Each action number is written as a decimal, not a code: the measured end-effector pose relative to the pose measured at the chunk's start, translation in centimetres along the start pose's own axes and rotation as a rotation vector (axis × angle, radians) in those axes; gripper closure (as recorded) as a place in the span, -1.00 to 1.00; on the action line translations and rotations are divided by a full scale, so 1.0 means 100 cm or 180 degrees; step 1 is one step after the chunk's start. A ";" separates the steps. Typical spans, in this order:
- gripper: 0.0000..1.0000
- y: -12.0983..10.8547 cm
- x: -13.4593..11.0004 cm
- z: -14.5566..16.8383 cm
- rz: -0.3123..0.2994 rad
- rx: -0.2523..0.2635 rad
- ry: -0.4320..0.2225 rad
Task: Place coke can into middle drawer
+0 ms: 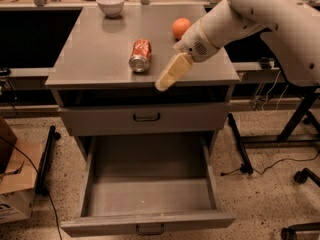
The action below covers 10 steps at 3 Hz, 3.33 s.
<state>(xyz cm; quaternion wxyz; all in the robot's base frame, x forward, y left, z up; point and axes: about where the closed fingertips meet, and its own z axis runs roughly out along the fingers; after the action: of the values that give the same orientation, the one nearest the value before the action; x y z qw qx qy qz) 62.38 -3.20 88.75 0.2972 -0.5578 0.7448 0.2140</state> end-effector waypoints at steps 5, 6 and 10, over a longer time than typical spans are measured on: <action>-1.00 -0.064 -0.090 0.136 0.0250 -0.0095 -0.0851; -1.00 -0.073 -0.097 0.148 0.0256 -0.0117 -0.0865; 0.90 -0.044 -0.097 0.119 -0.0248 -0.0456 -0.1189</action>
Offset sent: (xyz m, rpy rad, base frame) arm 0.0933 0.0967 -0.0345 0.2869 -0.0114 -0.0895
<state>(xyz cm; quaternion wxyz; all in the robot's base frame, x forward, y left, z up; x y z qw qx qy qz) 70.99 10.08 86.72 0.3979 -0.5565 0.6374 0.3545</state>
